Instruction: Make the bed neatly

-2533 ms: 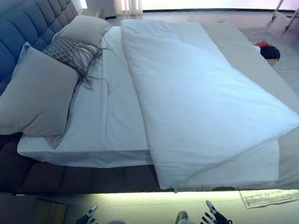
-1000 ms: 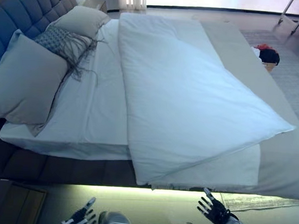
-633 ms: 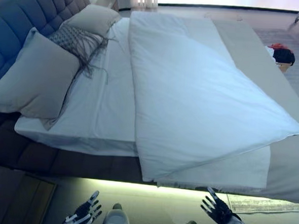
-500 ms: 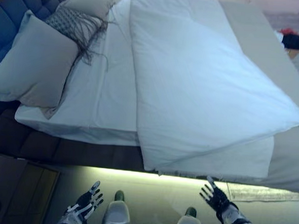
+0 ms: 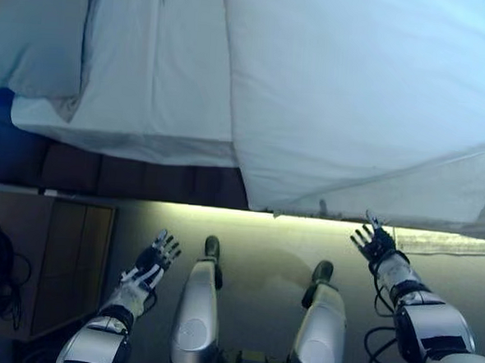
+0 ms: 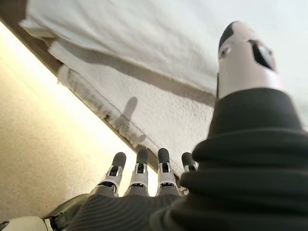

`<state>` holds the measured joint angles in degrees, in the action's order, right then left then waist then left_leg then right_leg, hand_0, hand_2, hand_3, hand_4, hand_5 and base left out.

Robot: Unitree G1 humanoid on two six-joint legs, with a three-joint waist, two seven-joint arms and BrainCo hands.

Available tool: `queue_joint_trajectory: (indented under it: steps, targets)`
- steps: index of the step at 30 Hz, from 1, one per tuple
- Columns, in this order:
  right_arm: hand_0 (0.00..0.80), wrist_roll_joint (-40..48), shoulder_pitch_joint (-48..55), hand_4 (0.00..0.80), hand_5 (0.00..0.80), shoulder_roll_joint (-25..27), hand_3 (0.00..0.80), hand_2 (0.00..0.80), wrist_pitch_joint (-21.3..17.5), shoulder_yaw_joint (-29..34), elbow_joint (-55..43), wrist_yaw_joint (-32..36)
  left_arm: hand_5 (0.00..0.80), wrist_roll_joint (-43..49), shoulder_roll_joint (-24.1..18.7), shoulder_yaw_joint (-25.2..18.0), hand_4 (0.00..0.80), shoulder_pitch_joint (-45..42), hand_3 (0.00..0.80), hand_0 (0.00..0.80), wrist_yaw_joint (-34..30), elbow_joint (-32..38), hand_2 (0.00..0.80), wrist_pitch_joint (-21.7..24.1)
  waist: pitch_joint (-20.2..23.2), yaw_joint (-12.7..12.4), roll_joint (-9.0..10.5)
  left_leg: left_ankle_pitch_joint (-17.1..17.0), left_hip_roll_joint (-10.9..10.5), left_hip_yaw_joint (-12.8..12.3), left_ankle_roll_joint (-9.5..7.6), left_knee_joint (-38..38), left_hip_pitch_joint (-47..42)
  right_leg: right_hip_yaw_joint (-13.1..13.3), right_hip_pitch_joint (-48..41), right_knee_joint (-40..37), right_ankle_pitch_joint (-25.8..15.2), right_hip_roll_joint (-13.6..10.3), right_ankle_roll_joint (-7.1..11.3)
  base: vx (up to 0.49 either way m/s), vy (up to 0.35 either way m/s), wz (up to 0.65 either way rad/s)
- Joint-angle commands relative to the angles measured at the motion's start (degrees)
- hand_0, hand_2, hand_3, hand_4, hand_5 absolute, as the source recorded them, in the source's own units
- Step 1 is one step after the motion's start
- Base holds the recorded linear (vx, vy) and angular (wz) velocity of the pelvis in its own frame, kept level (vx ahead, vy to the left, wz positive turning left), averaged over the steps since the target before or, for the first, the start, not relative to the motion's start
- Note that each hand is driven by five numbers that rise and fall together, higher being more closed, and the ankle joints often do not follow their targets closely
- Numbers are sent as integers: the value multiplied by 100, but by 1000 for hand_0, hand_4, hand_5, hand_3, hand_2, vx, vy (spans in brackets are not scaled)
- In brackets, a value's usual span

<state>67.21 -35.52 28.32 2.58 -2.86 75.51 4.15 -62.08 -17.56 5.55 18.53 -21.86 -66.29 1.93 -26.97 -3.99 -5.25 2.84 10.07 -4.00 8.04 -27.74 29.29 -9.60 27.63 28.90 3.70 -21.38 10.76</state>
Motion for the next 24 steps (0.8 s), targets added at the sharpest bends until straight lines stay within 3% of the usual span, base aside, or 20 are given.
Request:
queue_joint_trajectory:
  steps: [1,8,19,24]
  targets:
    - [0,185,2,0,0,391,0,0,4,188,79,-164,0,-224,-279,99,0,-82,0,0,-44,66,0,76,3,-43,121,334,-119,38,-230,-362,198,70,369,371,15,92,-256,-18,-33,-6]
    - [0,203,-371,0,0,1184,0,0,-30,230,131,-209,0,-586,-438,163,0,-241,0,0,-115,540,0,82,-135,-64,-1,383,-89,75,-256,-545,766,204,1094,742,64,119,-299,4,-47,-5]
    - [0,130,-1369,0,0,2283,0,0,-128,138,-48,-185,0,-915,-656,346,0,-655,0,0,-308,1369,0,46,-278,-239,-149,491,-103,245,-269,-788,1429,163,1812,1294,313,129,-354,49,-67,-2]
    - [0,-65,-1779,0,0,2488,0,0,127,-114,-313,-67,0,-1037,-674,431,0,-898,0,0,-329,1610,0,154,-280,-255,-202,417,-94,331,-308,-870,1707,204,2099,1490,373,190,-437,38,-14,1]
